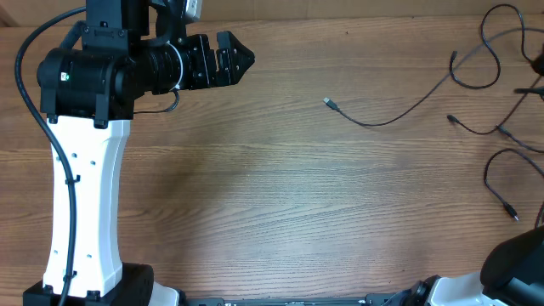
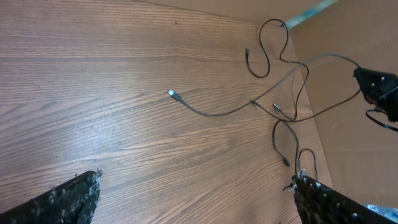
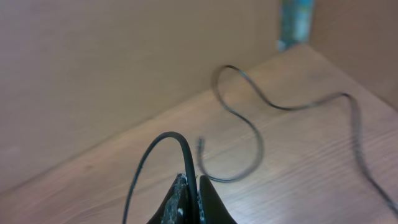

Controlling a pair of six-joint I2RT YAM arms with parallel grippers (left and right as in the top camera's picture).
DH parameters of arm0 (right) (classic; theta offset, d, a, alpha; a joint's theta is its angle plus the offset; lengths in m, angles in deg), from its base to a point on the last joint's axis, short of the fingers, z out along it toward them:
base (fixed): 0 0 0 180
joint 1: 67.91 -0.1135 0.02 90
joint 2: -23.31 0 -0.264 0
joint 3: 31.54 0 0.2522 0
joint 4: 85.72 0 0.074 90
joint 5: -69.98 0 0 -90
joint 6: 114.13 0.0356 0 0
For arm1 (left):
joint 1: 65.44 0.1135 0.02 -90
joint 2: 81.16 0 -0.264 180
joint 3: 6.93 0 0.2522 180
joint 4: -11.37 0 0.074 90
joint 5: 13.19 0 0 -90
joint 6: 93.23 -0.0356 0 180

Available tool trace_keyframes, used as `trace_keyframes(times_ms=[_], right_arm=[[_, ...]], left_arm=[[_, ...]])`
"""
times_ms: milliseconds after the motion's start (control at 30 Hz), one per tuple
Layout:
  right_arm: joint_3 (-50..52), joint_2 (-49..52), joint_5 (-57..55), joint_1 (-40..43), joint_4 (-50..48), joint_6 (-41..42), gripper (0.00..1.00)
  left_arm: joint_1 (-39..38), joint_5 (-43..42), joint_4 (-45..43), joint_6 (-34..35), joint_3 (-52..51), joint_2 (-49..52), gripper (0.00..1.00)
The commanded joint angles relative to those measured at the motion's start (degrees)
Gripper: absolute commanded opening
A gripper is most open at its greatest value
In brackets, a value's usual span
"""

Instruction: Untangle cables

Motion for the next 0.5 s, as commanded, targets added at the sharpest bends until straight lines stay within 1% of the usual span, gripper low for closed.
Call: trace_keyframes(times_ms=[0, 133, 233, 333, 467], right_arm=[[-0.3, -0.5, -7.3, 4.0, 1.9, -0.1, 0.04], [-0.3, -0.5, -7.1, 8.2, 3.7, -2.6, 0.04], [-0.3, -0.5, -6.0, 9.5, 3.9, -3.4, 0.04], [-0.3, -0.5, -1.9, 9.3, 3.7, -4.6, 0.04], [-0.3, -0.5, 6.2, 6.6, 3.2, -4.5, 0.04]], left_arm=[[-0.2, -0.7, -0.4, 0.4, 0.5, 0.2, 1.00], [-0.2, -0.8, -1.0, 0.4, 0.5, 0.2, 1.00], [-0.2, -1.7, -1.1, 0.6, 0.5, 0.2, 1.00], [-0.2, -3.2, -1.1, 0.6, 0.5, 0.2, 1.00], [-0.2, -3.7, -1.7, 0.6, 0.5, 0.2, 1.00]])
